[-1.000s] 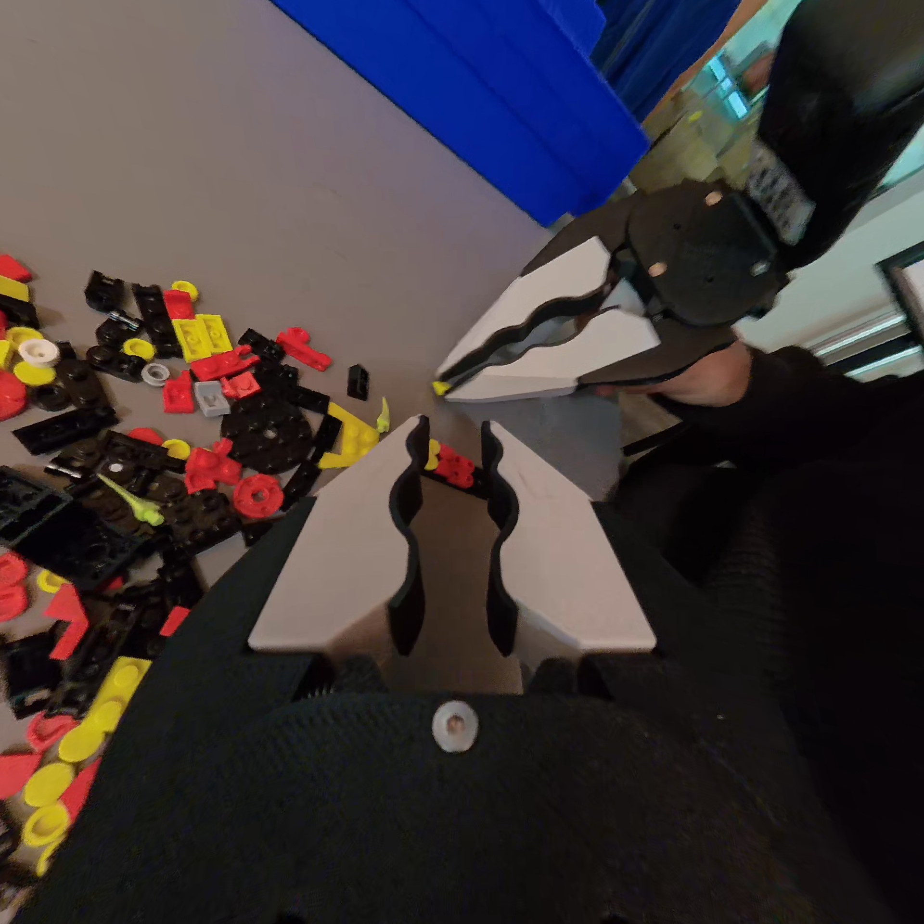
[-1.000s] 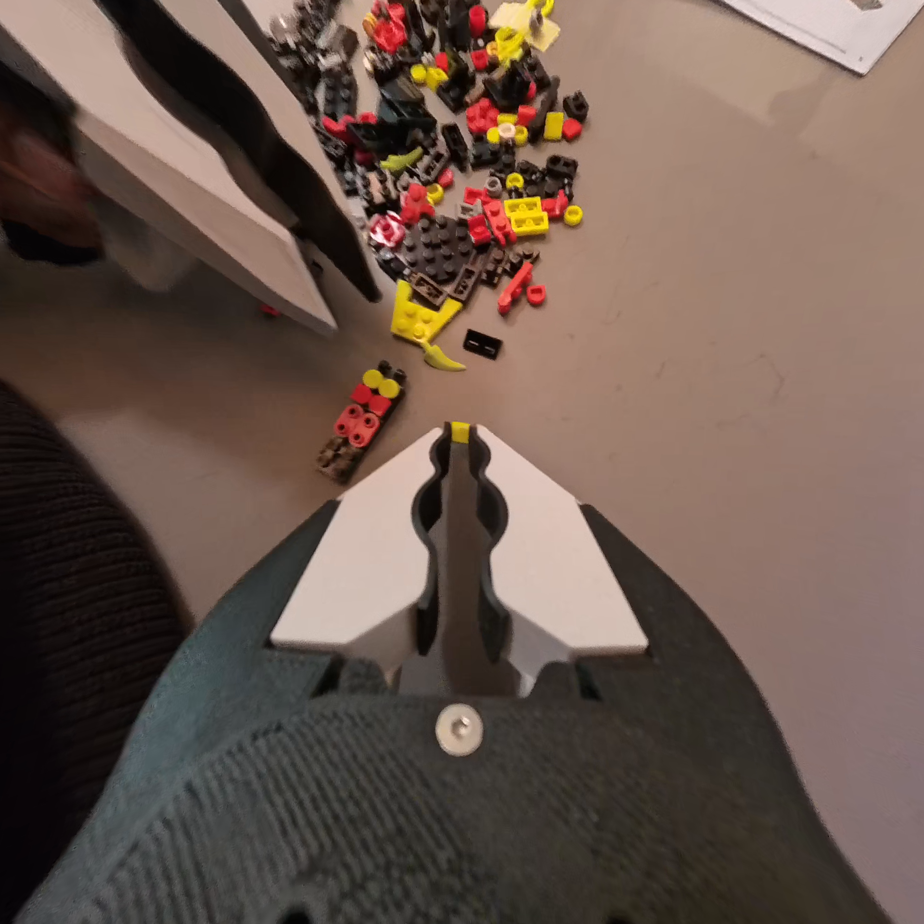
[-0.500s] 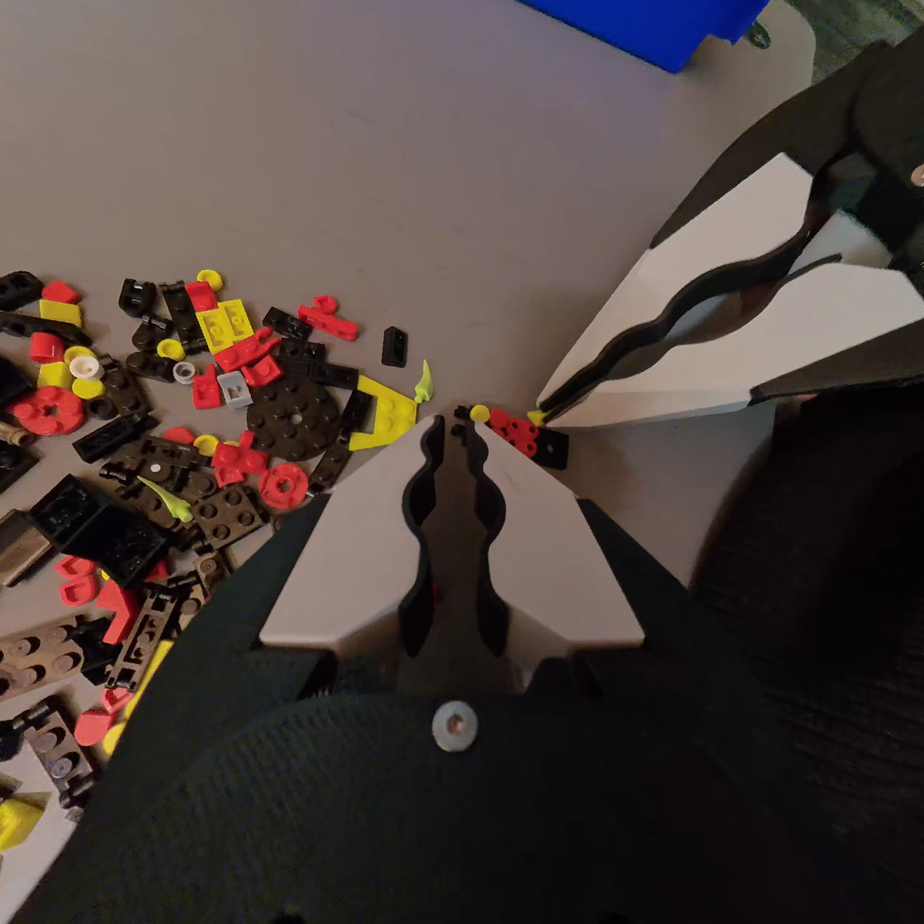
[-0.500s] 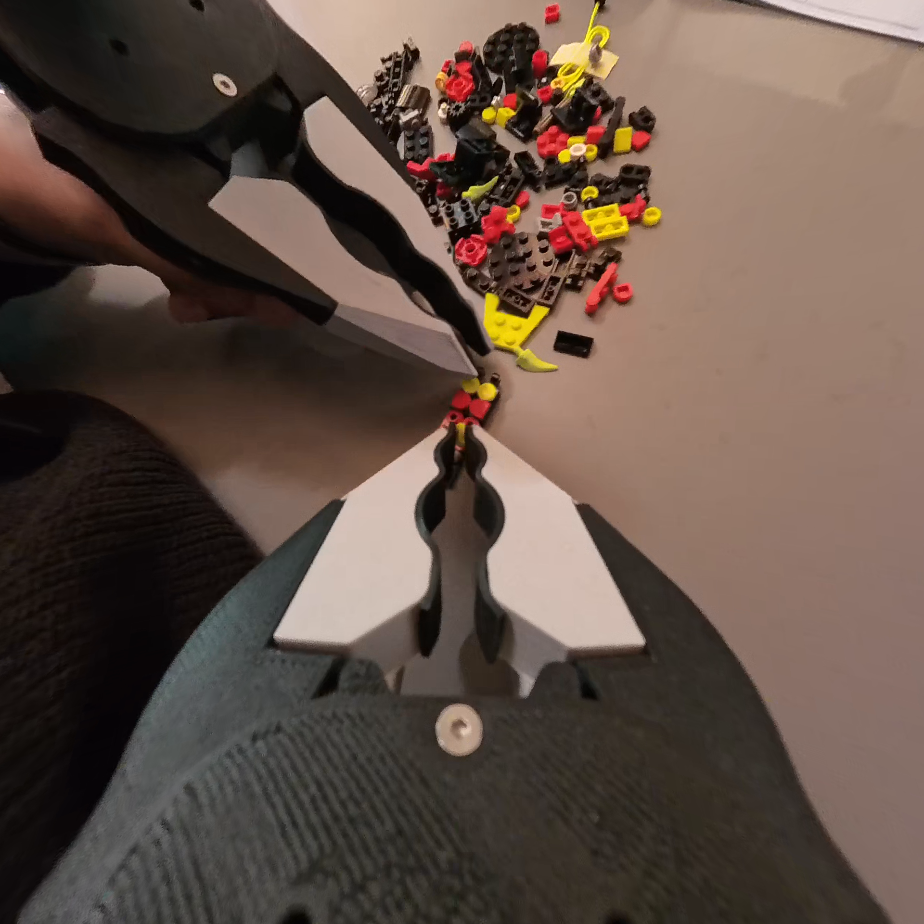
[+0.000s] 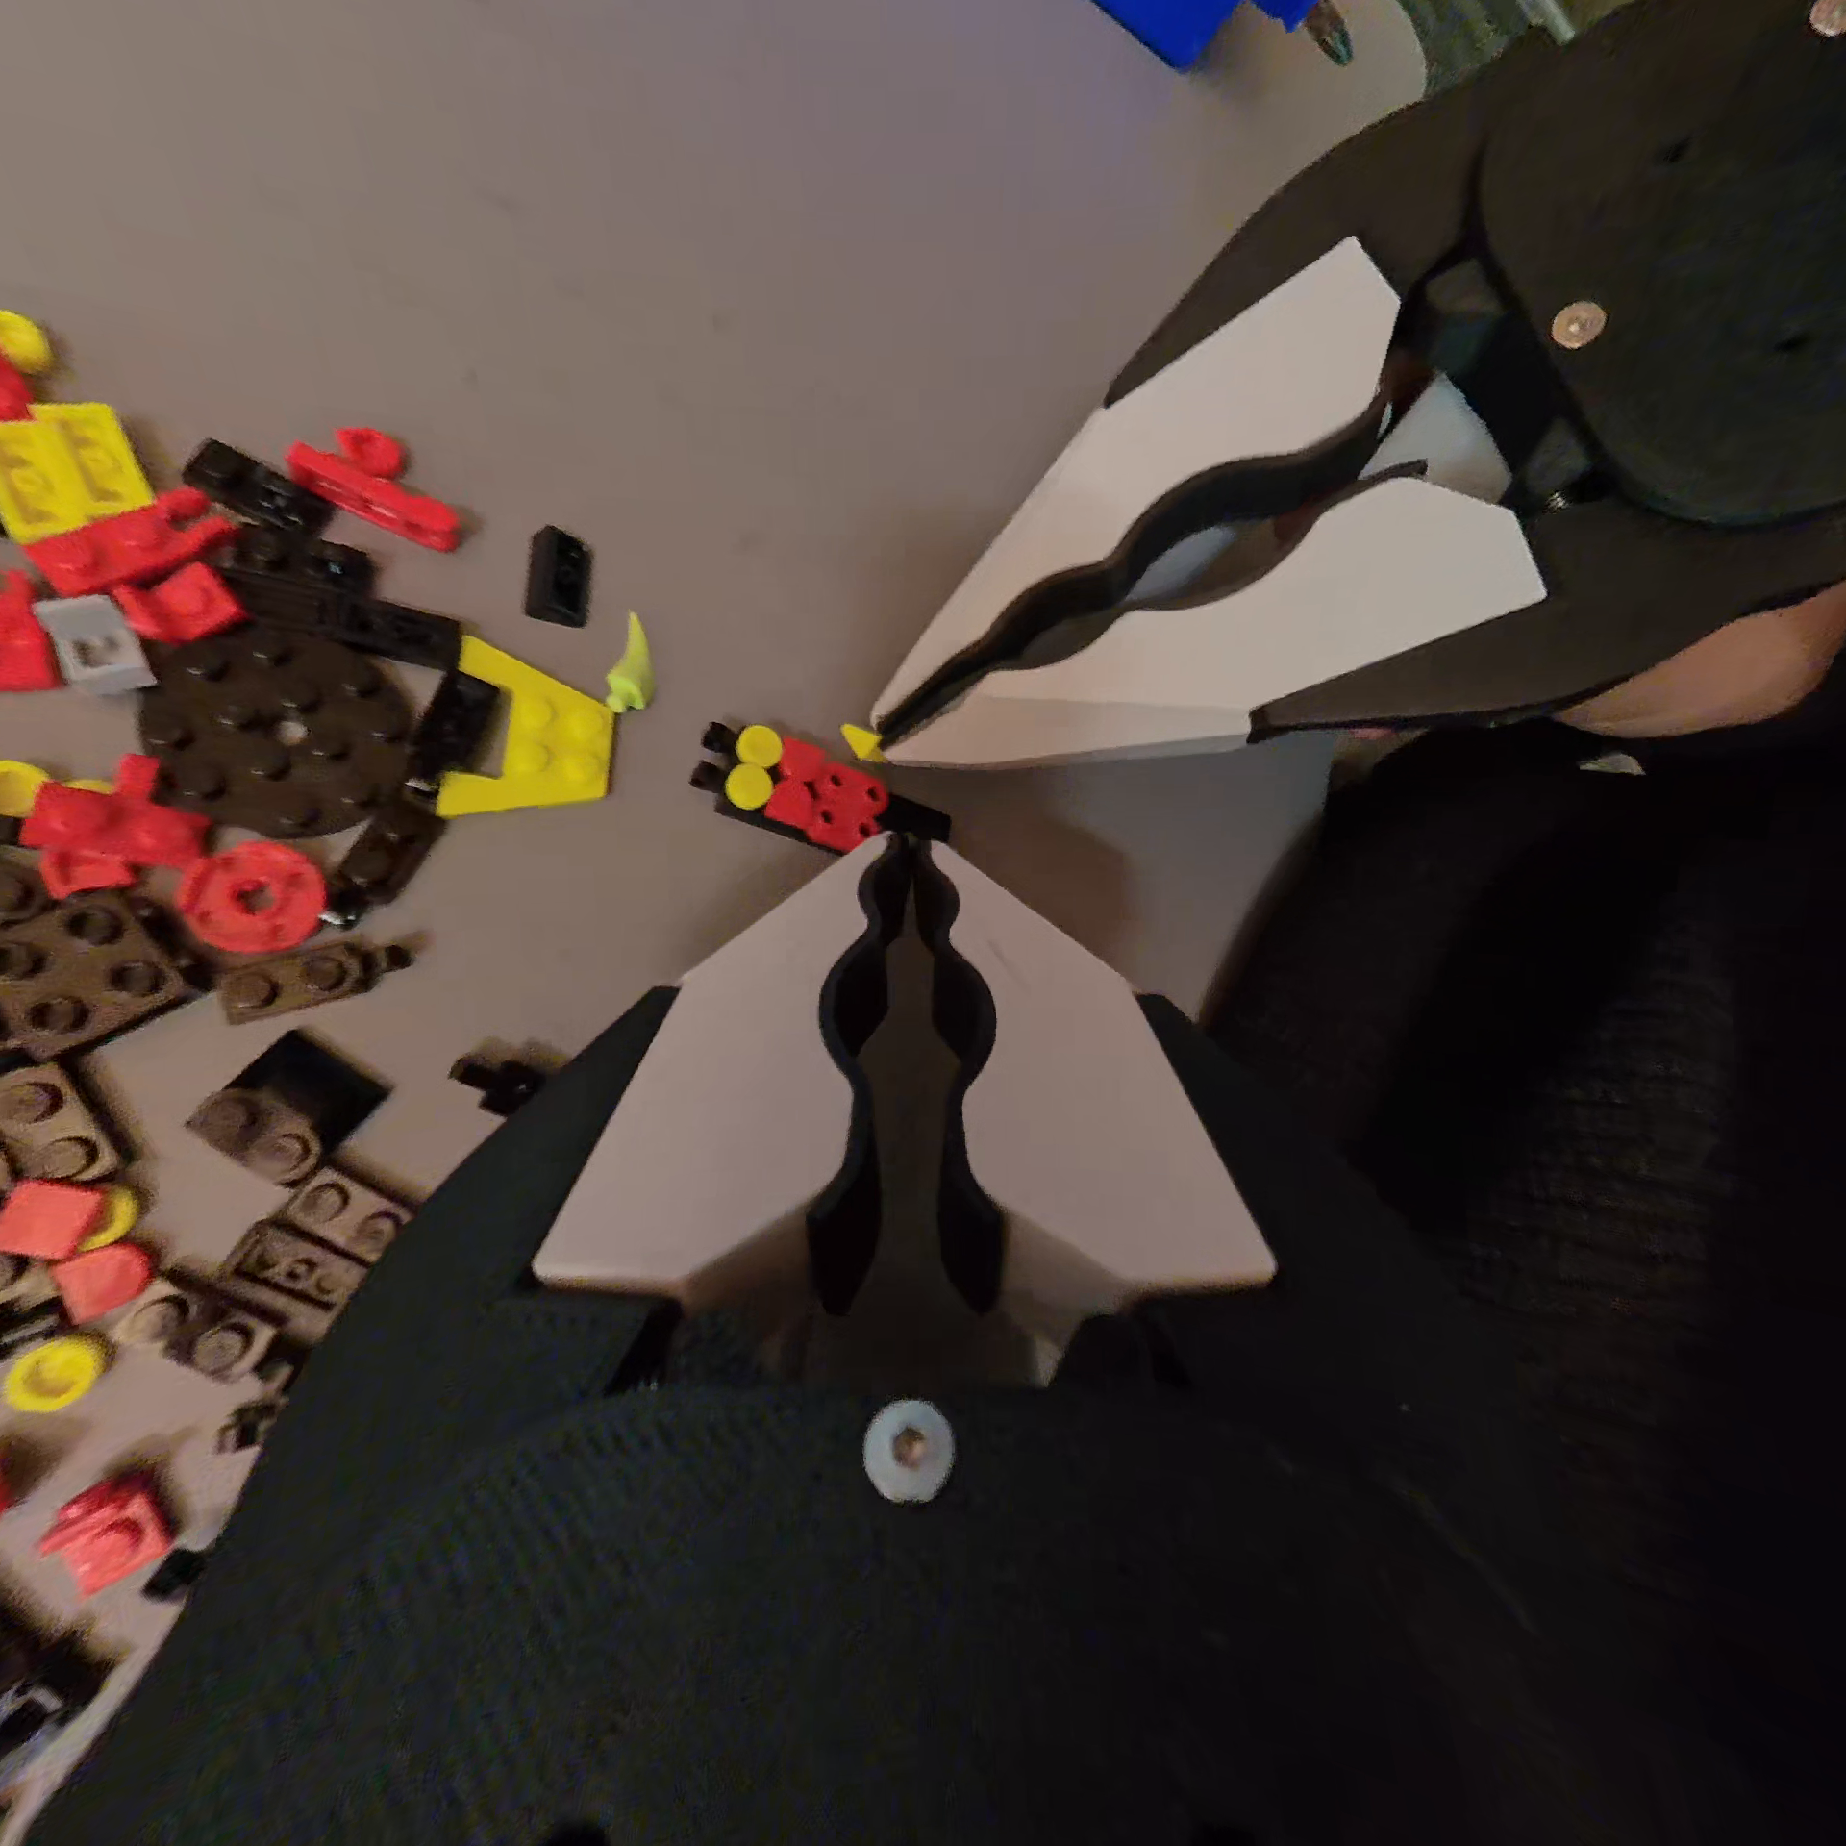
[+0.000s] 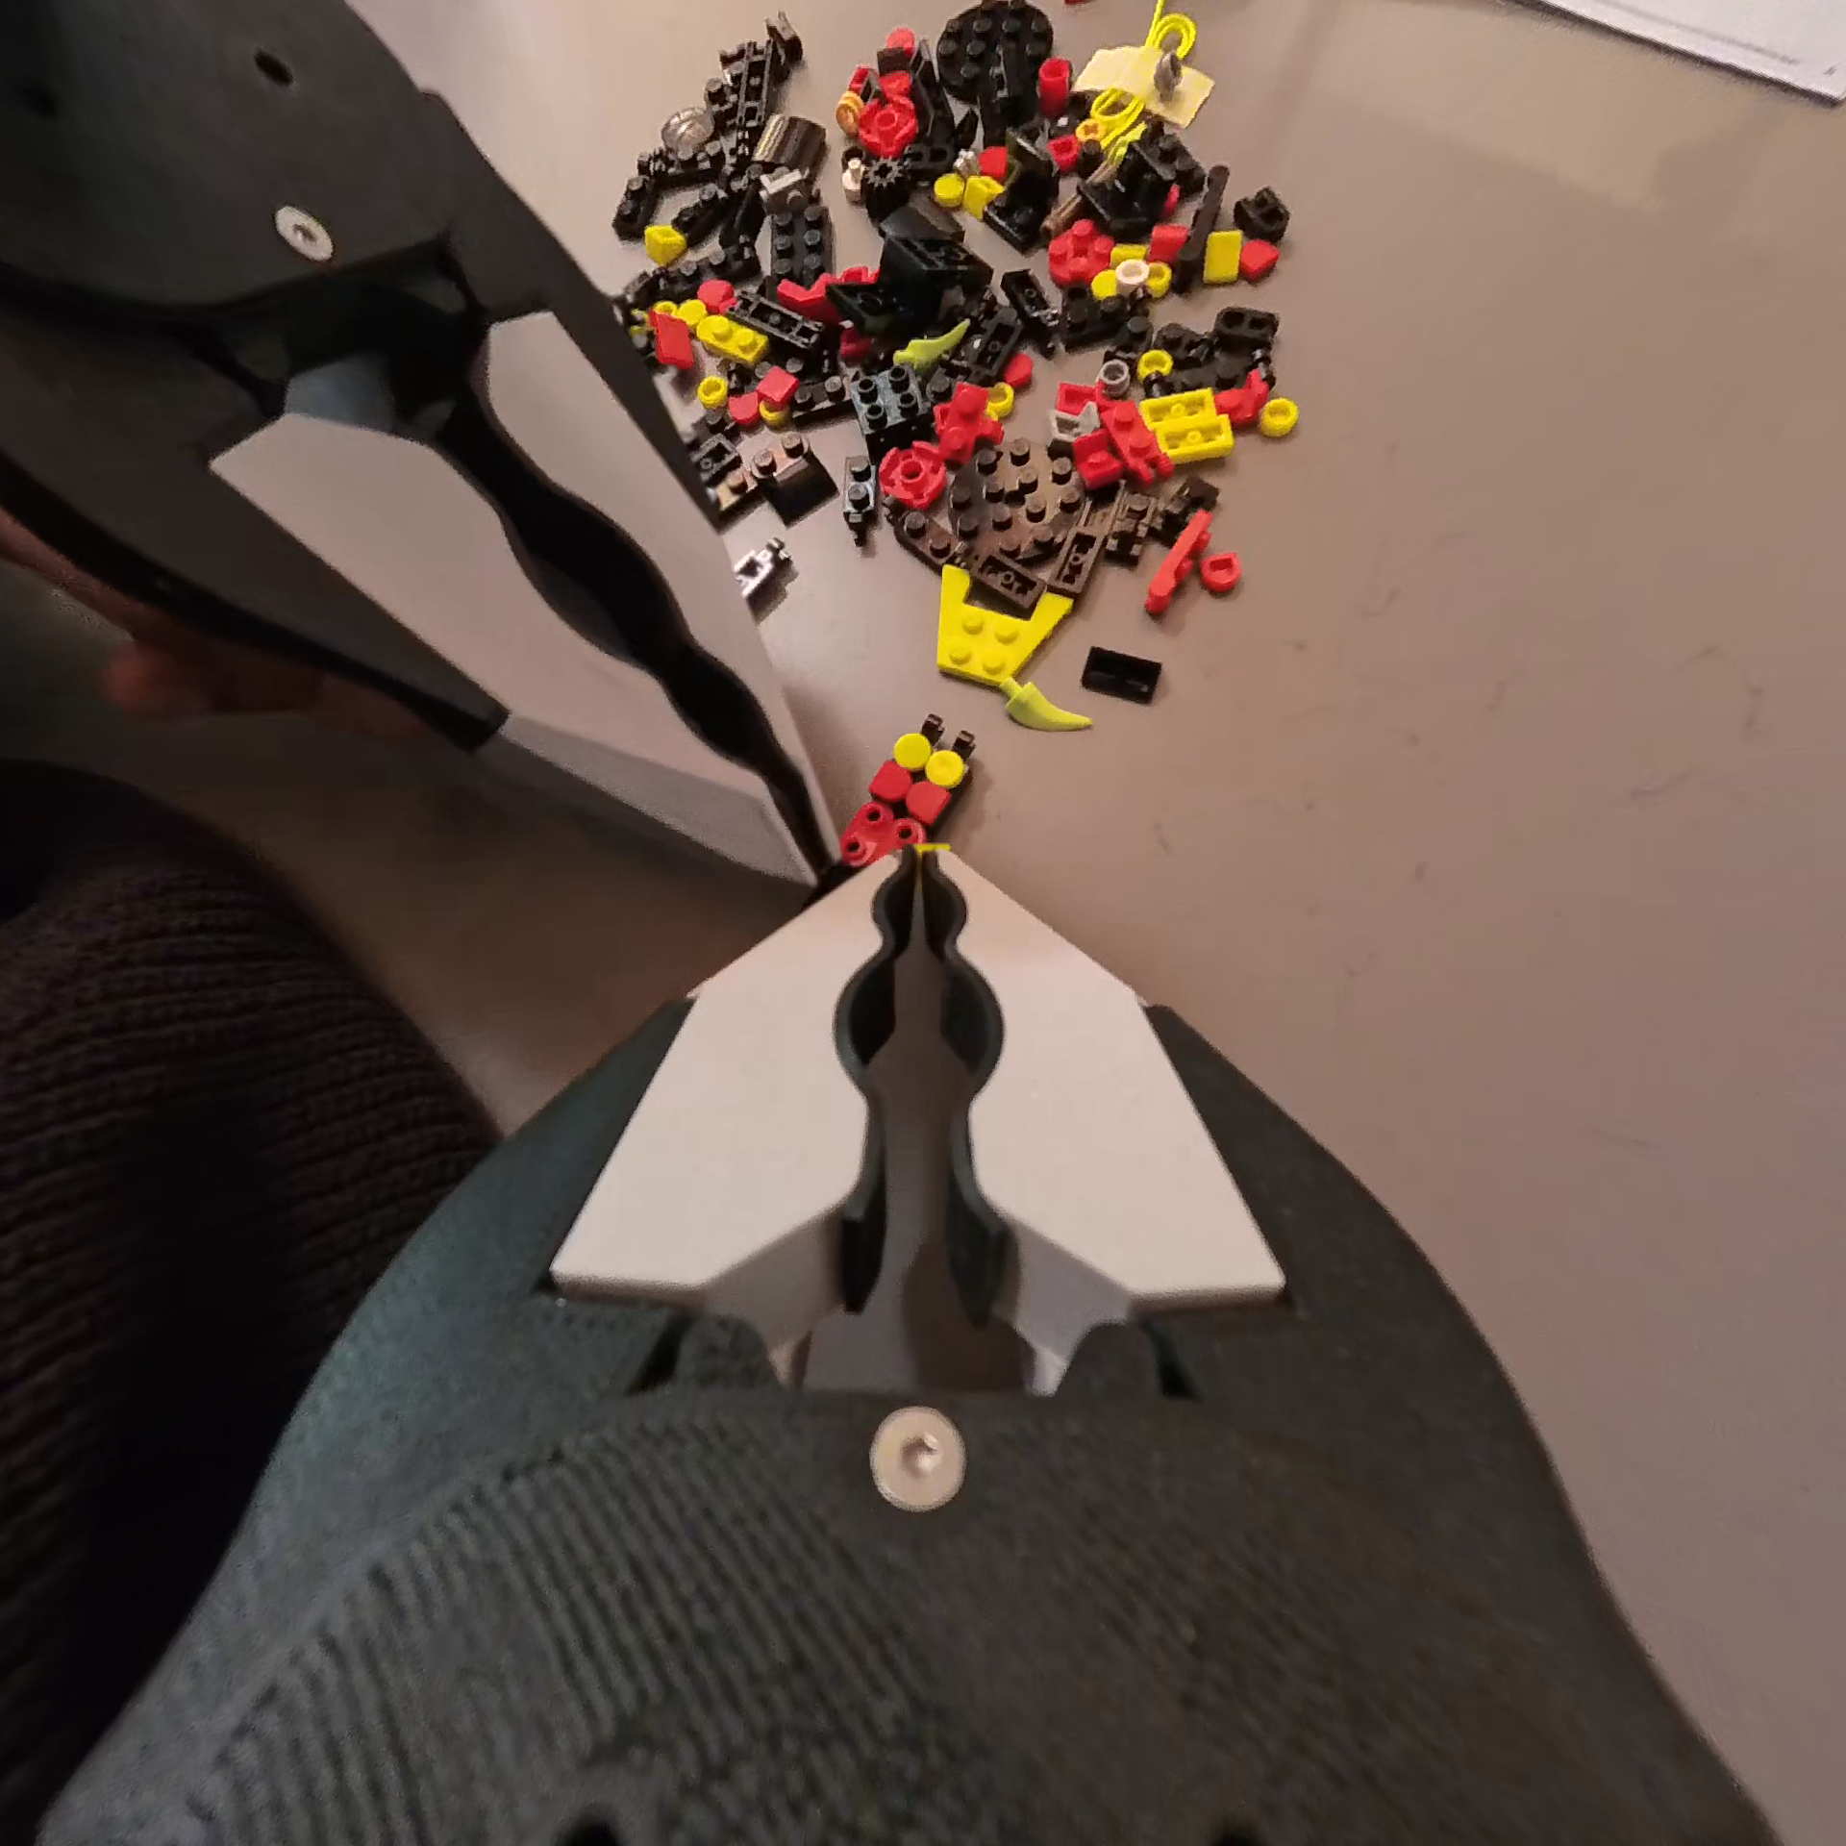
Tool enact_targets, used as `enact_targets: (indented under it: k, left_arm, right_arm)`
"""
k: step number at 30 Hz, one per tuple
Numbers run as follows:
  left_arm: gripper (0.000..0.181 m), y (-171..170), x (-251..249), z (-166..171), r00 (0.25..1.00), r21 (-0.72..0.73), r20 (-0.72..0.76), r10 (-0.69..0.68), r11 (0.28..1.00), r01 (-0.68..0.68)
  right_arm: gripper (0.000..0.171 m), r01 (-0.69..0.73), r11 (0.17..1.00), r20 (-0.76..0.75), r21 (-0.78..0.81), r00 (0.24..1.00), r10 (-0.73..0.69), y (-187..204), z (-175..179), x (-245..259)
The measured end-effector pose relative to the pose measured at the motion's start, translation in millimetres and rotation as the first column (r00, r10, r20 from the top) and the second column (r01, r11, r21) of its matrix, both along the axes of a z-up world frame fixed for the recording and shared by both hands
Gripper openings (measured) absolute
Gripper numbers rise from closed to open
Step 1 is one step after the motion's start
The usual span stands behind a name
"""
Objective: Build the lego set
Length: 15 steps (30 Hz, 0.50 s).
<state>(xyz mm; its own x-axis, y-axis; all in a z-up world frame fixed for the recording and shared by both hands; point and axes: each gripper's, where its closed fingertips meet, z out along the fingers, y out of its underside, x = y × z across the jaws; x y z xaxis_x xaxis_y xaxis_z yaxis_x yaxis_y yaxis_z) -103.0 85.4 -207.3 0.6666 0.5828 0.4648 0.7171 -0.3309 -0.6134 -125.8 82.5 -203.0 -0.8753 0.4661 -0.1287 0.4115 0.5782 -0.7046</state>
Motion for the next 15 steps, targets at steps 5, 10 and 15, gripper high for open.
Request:
enact_targets:
  k: [5, 10, 15]
  left_arm:
    - [0.0, 10.7, 1.6, -4.2, 1.0, 0.004, 0.02, 0.017, 1.0, -0.017]
    - [0.001, 22.6, -0.7, 0.6, 1.0, 0.022, 0.009, 0.026, 0.999, -0.026]
    - [0.006, -4.7, -15.8, 21.3, 0.994, 0.057, -0.071, 0.08, 0.995, -0.076]
  right_arm:
    - [0.0, 0.015, 1.0, -0.012, 0.016, 1.0, -0.015, 5.7, 1.7, -5.7]
    - [0.0, 0.05, 0.999, -0.04, 0.004, 0.998, -0.05, 17.4, 11.6, -18.0]
    - [0.0, 0.039, 0.999, -0.02, -0.008, 0.999, -0.039, 17.9, 11.8, -16.3]
